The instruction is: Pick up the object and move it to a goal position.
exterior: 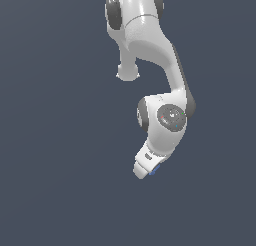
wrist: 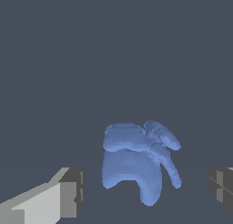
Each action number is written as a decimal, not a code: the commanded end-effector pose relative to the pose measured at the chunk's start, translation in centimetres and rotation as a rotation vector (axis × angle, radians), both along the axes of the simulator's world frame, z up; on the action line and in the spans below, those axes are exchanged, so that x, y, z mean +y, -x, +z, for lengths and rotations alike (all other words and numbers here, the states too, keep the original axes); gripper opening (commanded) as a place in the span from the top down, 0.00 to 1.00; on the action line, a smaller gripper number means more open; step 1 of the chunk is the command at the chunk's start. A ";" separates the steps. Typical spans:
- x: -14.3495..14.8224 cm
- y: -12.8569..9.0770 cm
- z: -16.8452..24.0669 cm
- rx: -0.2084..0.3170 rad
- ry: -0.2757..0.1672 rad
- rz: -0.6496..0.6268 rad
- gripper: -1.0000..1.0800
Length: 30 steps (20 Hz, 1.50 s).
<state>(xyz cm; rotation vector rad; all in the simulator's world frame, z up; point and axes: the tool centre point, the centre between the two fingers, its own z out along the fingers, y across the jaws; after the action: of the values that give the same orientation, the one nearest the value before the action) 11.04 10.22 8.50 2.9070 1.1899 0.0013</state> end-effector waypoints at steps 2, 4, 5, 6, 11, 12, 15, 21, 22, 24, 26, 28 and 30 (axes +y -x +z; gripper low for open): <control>0.0 0.1 -1.5 0.001 0.000 0.002 0.04; 0.0 0.1 -2.7 0.001 0.000 0.003 0.04; 0.0 0.1 -3.2 0.001 0.000 0.004 0.04; 0.0 0.1 -3.7 0.001 0.000 0.004 0.04; 0.1 0.1 -4.7 0.001 0.000 0.005 0.04; 0.1 0.0 -4.6 0.001 0.000 0.005 0.04; 0.0 0.0 -4.5 0.001 0.000 0.004 1.00; 0.0 0.0 -4.5 0.001 0.000 0.004 1.00; 0.0 0.0 -4.5 0.001 0.000 0.004 1.00; 0.0 0.0 -4.5 0.001 0.000 0.004 1.00; 0.0 0.0 -4.5 0.001 0.000 0.004 1.00; 0.0 0.1 -4.5 0.001 0.000 0.004 1.00; 0.0 0.2 -4.4 0.001 0.000 0.004 1.00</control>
<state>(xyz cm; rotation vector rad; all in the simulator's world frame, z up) 10.91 10.24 4.04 2.9049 1.1965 -0.0007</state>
